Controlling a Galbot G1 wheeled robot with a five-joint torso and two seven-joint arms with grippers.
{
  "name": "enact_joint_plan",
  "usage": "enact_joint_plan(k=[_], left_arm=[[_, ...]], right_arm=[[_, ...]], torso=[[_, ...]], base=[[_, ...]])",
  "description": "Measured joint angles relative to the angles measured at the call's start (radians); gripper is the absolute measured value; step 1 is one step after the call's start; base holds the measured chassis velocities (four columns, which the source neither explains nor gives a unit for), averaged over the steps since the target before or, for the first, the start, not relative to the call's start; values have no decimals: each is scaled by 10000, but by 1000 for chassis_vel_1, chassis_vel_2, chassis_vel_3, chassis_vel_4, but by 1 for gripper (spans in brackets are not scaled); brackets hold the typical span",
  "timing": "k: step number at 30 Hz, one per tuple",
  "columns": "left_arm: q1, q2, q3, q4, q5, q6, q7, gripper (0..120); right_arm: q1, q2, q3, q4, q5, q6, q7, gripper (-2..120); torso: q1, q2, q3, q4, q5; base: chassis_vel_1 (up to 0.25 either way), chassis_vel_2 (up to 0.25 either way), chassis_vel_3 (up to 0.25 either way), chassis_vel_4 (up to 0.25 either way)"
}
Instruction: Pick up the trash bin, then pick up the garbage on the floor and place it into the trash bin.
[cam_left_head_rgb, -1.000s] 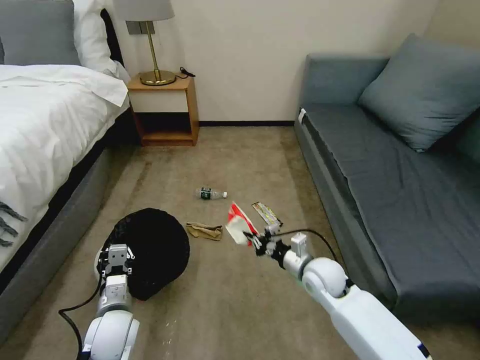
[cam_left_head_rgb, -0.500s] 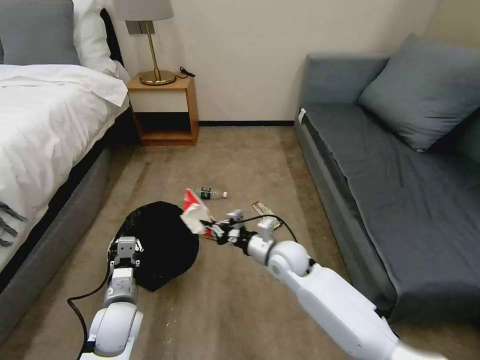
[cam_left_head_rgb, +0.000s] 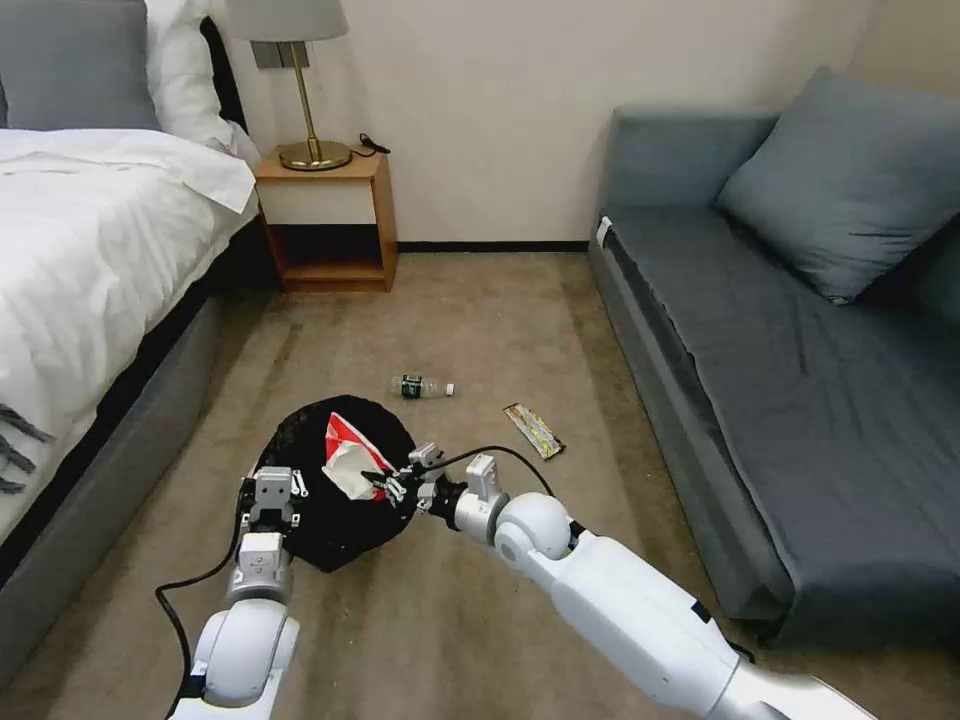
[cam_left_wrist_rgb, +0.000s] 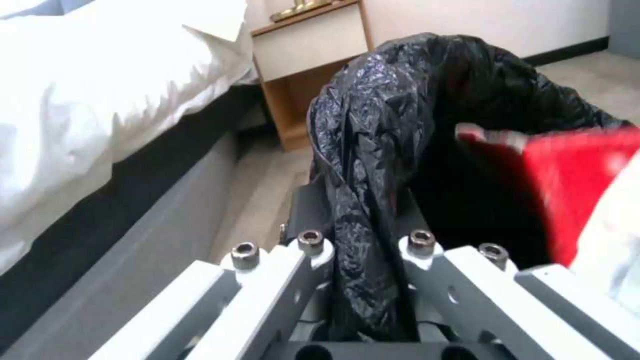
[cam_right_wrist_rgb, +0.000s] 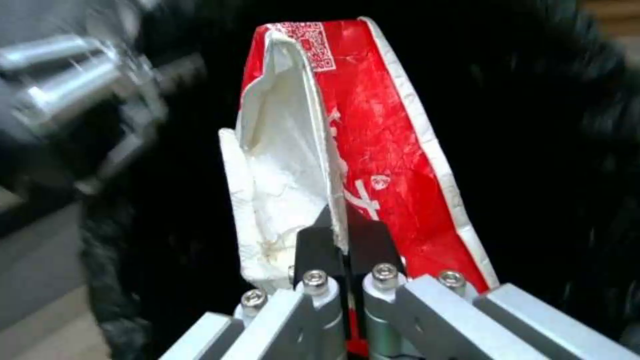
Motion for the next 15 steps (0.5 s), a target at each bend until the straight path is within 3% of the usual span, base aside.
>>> enact_joint_plan(k=[11, 15], left_arm=[[9, -6, -146, 54, 0, -145, 51, 5], [73, 37, -249, 113, 0, -269, 58, 5]], right_arm=[[-433, 72, 179, -64, -463, 300, 383, 36], [-749, 108, 398, -1, -501, 830, 567, 52]], torso=[[0, 0, 0, 0, 0], [0, 0, 0, 1, 0]], base=[[0, 0, 0, 0], [0, 0, 0, 0]])
